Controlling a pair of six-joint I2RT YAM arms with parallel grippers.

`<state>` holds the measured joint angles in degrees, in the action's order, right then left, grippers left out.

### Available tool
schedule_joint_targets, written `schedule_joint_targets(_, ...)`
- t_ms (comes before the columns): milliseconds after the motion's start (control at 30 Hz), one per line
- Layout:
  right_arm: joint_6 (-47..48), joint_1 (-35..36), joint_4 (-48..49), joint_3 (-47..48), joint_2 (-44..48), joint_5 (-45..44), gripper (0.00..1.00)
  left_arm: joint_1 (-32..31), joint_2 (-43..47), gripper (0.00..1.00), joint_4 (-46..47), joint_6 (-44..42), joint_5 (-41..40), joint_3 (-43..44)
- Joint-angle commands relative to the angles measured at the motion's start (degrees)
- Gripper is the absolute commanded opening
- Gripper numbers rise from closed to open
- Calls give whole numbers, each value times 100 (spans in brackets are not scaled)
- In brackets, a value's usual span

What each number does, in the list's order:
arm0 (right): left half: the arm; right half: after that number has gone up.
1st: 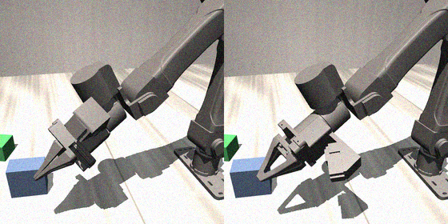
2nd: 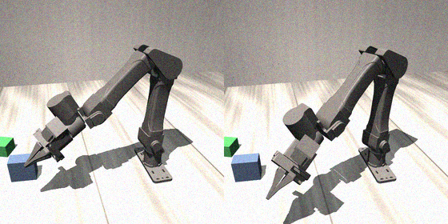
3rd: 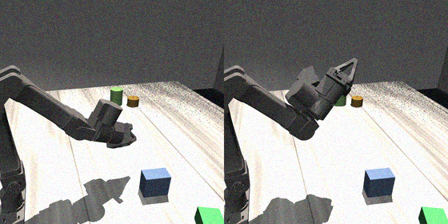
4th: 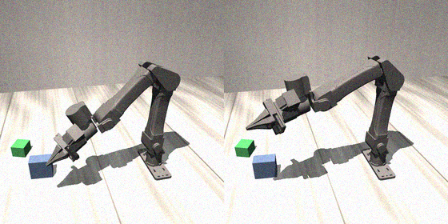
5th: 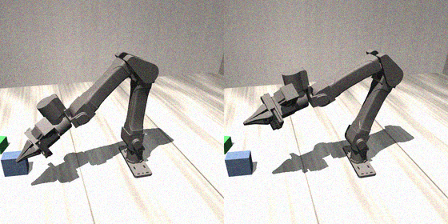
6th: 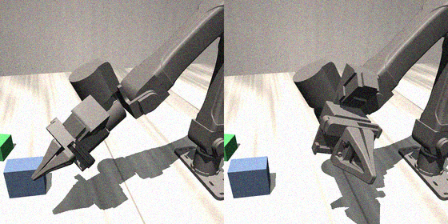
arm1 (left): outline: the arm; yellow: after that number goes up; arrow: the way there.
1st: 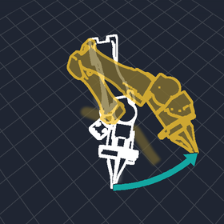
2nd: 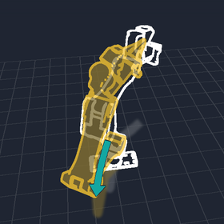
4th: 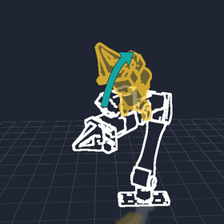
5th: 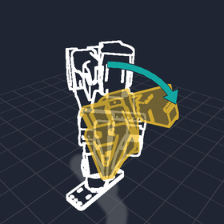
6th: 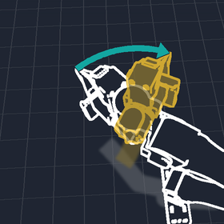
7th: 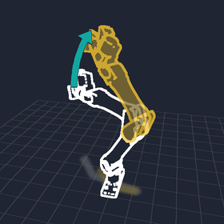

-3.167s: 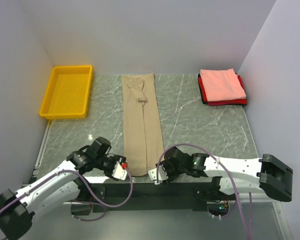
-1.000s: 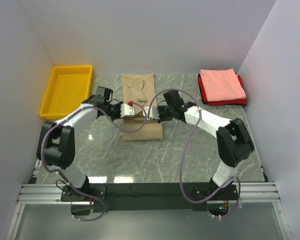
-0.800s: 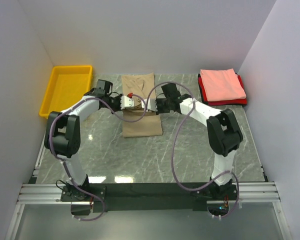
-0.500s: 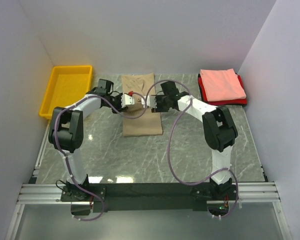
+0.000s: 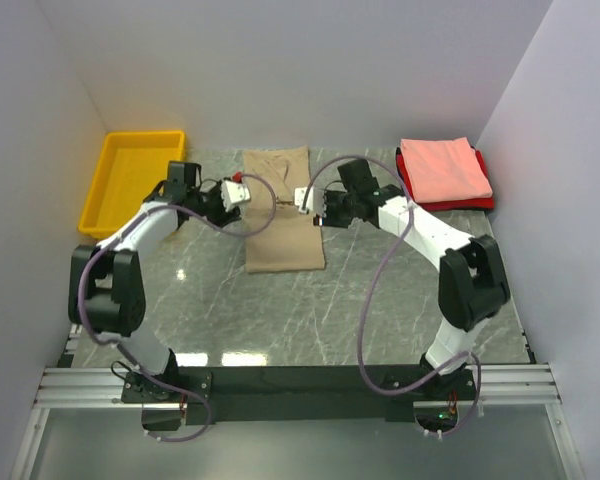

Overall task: Fold and stack the t-shirts
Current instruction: Fold the tshirt

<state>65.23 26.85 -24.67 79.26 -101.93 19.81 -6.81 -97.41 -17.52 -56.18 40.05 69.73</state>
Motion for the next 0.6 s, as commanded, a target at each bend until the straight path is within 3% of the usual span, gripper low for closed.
schedule_joint_targets(0,-37,319,-312,-689,542,365,51,-294,572,55,-25,72,398,-793)
schedule_joint_targets(233,16,838,471,-2134,1078,225,54,-892,1662,57,626,-68,188,-2611)
schedule_joint_targets(367,-81,1068,1033,-2556,1027,-38,53,-1235,1822,58,1056,-69,-84,-3122)
schedule_joint_targets(567,-151,1050,1595,-2705,719,-329,50,-1472,1699,56,1365,90,-410,-3212)
